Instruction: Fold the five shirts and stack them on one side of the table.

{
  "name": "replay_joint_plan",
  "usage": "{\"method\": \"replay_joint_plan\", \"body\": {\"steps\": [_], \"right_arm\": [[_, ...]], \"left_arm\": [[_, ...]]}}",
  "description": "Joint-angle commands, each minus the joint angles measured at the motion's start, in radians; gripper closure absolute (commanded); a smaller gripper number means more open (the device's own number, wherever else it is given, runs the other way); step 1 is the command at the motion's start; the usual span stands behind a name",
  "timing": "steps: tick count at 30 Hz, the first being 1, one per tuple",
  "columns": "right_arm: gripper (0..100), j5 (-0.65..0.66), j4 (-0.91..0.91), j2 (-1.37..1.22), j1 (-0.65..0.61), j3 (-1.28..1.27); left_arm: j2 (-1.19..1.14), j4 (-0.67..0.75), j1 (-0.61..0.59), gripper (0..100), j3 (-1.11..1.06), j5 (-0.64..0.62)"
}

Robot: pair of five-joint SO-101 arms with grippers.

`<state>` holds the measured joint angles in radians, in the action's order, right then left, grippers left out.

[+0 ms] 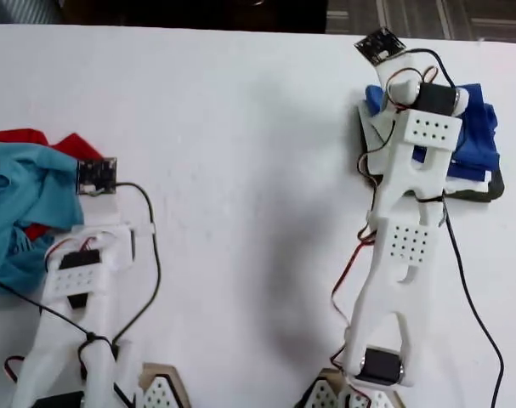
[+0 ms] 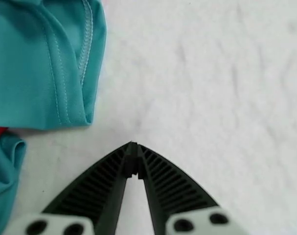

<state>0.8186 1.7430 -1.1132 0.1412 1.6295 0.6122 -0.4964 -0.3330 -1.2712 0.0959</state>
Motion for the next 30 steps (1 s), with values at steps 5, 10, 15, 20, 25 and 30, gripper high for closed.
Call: {"method": "replay_joint_plan", "body": {"steps": [5, 10, 15, 20, 25, 30], "right_arm": [[97.8, 0.044, 0.025, 0.111, 0.050, 0.032], [97.8, 0.041, 0.027, 0.124, 0.076, -0.032], [97.8, -0.003, 0.028, 0.228, 0.070, -0.201], [97.8, -0.041, 0.027, 0.320, 0.036, -0.377], [97.8, -0.043, 0.025, 0.338, 0.016, -0.450], [97.8, -0.046, 0.025, 0.328, 0.016, -0.456]], "left_arm": [[0.000, 0.017, 0.008, 97, 0.005, -0.002], [0.000, 0.017, 0.008, 97, 0.007, -0.002], [0.000, 0.017, 0.008, 97, 0.007, -0.002], [0.000, 0.017, 0.008, 97, 0.008, -0.002], [0.000, 0.017, 0.008, 97, 0.008, -0.002], [0.000, 0.017, 0.008, 97, 0.008, -0.002]]}}
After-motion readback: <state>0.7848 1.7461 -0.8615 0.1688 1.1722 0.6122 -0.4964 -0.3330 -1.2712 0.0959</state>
